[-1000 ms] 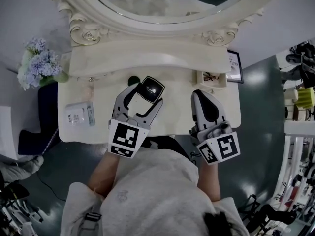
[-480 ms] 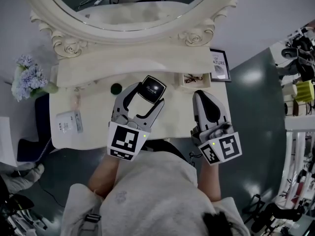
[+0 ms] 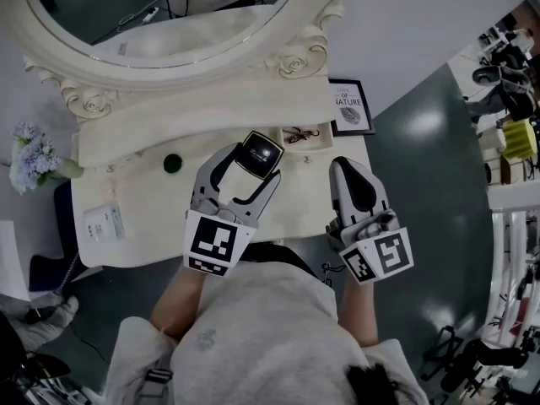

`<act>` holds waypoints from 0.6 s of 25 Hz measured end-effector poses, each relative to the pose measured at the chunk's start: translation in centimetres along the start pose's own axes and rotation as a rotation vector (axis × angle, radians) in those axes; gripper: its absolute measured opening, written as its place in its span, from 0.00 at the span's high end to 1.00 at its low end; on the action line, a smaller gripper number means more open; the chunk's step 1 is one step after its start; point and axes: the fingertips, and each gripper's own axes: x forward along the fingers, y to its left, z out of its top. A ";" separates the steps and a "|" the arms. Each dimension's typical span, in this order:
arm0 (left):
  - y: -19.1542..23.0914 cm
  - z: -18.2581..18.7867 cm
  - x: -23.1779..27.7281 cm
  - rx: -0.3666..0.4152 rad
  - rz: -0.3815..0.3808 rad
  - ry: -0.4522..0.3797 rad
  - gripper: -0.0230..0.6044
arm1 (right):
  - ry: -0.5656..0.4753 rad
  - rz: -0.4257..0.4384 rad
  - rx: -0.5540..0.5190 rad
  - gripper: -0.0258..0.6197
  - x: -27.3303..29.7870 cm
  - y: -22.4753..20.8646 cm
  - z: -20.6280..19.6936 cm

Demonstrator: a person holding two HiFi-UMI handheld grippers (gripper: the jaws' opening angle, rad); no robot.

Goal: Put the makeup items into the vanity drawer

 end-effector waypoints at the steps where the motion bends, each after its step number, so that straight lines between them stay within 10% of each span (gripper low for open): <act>1: -0.4 0.0 0.4 0.000 -0.005 0.002 0.45 | 0.000 -0.004 0.000 0.92 -0.3 -0.5 0.0; 15: -5.2 -2.5 6.9 -0.010 -0.088 0.121 0.45 | -0.006 -0.081 0.017 0.92 -4.8 -6.3 -0.1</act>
